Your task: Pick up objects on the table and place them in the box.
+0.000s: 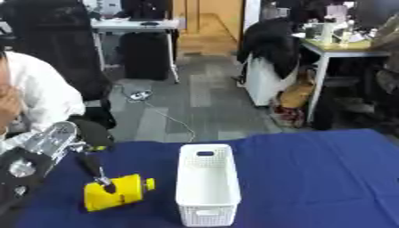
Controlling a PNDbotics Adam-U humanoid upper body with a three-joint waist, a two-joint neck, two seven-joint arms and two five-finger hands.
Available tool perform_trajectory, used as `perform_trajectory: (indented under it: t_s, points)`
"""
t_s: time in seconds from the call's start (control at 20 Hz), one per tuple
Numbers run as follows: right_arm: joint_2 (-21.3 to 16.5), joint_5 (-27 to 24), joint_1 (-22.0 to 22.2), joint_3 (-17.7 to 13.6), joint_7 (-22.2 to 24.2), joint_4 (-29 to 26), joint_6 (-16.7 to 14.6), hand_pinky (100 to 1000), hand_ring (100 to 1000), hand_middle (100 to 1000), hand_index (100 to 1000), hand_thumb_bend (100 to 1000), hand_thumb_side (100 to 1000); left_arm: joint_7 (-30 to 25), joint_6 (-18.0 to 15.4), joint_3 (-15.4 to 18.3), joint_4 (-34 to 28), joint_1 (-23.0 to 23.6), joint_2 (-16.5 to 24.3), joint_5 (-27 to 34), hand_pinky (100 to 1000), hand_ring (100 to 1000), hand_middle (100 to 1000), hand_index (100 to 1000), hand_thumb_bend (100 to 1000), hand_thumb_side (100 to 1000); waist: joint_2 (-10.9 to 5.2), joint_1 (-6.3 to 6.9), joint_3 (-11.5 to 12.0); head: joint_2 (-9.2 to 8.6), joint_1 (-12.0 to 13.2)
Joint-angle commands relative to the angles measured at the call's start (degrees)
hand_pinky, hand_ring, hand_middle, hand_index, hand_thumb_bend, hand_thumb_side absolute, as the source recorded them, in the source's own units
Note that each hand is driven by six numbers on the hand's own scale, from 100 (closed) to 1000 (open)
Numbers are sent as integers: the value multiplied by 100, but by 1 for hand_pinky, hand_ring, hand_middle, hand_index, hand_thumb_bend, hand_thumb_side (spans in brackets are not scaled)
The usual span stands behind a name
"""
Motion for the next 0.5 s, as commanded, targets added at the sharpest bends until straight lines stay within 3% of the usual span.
perform_trajectory:
  t_s: [0.05, 0.5]
  points:
    - [-49, -36, -51, -9, 33, -89, 3, 112, 221, 209, 231, 100, 828, -780, -540, 107, 90, -189, 43, -146, 964, 954, 845, 886, 920, 1000, -64, -4, -6, -29, 43]
    - [-23, -62, -108, -9, 55, -89, 13, 113, 222, 209, 217, 100, 826, -842, -690, 34, 473, -182, -174, -450, 948, 912, 800, 844, 938, 1000, -66, 15, -62, 36, 175]
